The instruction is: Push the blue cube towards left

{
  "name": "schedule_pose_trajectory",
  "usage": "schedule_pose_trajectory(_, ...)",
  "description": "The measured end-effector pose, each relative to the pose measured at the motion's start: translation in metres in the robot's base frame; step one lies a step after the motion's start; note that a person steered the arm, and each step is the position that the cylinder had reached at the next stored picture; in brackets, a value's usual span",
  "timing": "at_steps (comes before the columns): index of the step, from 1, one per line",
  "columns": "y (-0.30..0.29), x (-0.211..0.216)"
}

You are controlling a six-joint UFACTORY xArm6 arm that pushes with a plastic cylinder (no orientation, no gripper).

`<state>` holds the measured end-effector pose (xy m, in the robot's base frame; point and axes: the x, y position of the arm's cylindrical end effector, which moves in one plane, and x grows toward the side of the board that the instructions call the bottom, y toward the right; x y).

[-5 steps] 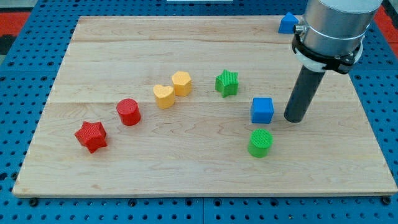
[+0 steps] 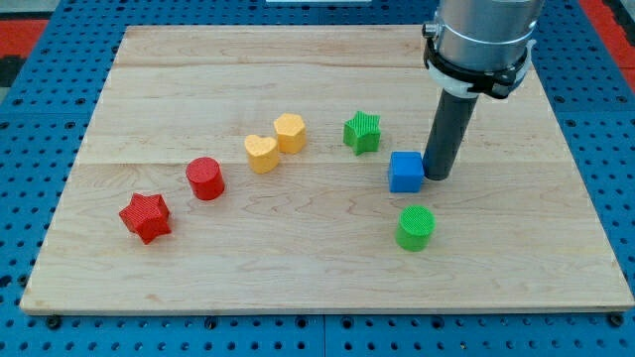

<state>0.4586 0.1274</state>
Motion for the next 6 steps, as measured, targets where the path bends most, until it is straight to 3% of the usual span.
schedule_pose_trajectory(4,-0.089,0.012)
schedule_pose_trajectory(5,-0.071,0.015)
schedule_pose_trajectory(6,0.004,0.005)
